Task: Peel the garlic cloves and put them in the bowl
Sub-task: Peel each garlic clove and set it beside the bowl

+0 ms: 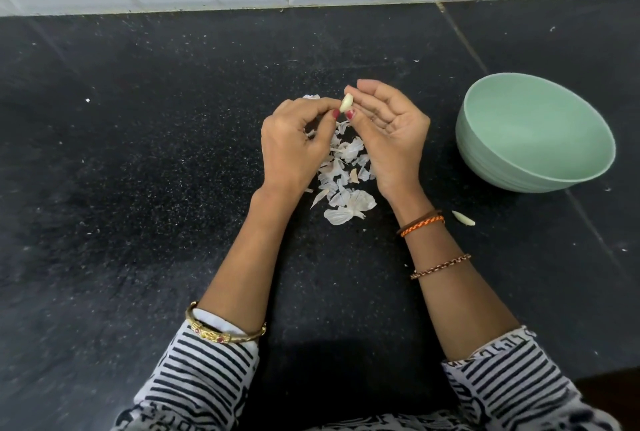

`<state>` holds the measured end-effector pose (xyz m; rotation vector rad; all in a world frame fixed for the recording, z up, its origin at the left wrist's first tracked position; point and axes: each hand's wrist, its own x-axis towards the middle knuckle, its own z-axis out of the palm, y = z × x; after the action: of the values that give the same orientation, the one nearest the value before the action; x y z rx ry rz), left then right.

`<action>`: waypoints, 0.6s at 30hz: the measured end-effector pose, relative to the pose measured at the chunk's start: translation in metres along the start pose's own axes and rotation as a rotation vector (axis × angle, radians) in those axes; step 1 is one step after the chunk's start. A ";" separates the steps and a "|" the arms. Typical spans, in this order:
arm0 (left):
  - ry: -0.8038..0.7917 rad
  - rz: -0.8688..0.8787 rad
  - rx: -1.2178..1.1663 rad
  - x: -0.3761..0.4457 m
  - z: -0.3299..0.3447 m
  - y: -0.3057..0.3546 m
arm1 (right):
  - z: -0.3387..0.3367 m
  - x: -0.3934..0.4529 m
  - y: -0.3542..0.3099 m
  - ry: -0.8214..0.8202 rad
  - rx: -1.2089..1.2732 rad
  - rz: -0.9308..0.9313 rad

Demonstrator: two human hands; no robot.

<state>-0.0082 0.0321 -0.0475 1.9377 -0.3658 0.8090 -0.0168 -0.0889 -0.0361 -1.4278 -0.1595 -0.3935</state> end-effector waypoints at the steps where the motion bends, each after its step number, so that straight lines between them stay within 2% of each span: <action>1: 0.010 0.017 0.023 0.000 0.000 -0.001 | 0.000 0.000 0.000 -0.003 0.002 0.004; 8: 0.044 0.079 0.102 0.000 0.000 0.000 | -0.004 0.001 0.001 -0.029 -0.001 0.013; 18: 0.056 -0.006 0.054 0.001 0.001 0.005 | -0.004 0.000 -0.007 -0.061 0.055 0.100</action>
<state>-0.0102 0.0289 -0.0436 1.9612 -0.3069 0.8757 -0.0197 -0.0940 -0.0297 -1.3884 -0.1469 -0.2617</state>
